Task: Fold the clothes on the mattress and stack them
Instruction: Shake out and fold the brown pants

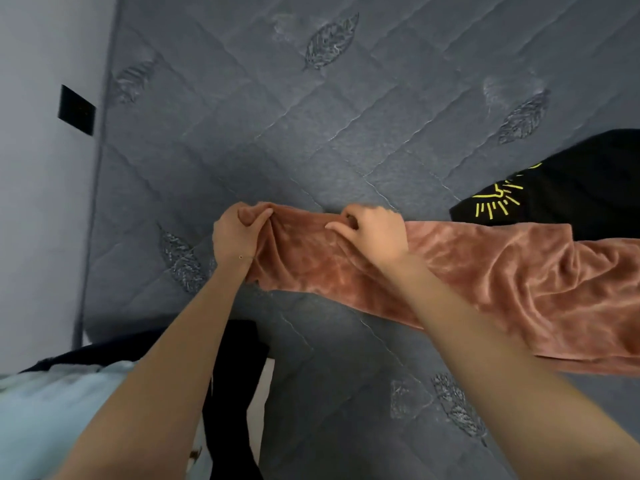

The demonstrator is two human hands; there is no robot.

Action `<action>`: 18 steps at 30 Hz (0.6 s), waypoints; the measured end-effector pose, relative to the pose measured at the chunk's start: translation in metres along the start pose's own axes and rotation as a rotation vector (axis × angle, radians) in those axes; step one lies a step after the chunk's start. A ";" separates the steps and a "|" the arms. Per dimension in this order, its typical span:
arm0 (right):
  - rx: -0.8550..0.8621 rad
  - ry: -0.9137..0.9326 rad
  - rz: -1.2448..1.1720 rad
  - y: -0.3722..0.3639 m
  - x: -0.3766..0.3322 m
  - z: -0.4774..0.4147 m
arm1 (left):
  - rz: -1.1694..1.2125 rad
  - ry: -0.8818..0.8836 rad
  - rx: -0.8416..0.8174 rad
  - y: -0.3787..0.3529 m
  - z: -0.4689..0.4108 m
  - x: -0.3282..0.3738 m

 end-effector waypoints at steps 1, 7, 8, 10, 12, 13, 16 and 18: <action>-0.015 0.007 0.007 -0.005 -0.001 -0.002 | -0.023 0.017 0.003 0.000 -0.002 -0.006; -0.160 -0.102 0.104 -0.048 0.016 0.002 | -0.041 -0.045 -0.081 -0.019 -0.011 -0.026; -0.186 -0.125 0.077 -0.053 0.020 0.005 | -0.011 -0.036 -0.083 -0.022 -0.010 -0.028; -0.212 -0.145 0.049 -0.058 0.027 0.009 | 0.040 -0.001 -0.081 -0.026 -0.009 -0.030; -0.215 -0.154 0.038 -0.059 0.031 0.011 | 0.054 0.018 -0.082 -0.027 -0.008 -0.030; -0.217 -0.164 0.035 -0.059 0.031 0.011 | 0.059 0.020 -0.076 -0.027 -0.009 -0.029; -0.238 -0.186 0.044 -0.056 0.029 0.011 | 0.062 0.033 -0.059 -0.021 -0.007 -0.025; -0.267 -0.180 0.016 -0.052 0.026 0.011 | 0.034 0.042 -0.054 -0.015 -0.002 -0.021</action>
Point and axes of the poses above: each hand's wrist, its own z-axis away from the middle knuckle, its own y-axis out of the back of the hand, x = y × z, the point moved 5 cm from there along -z, towards the middle knuckle, and after that the axes turned 4 degrees about -x, right-handed, at the moved point
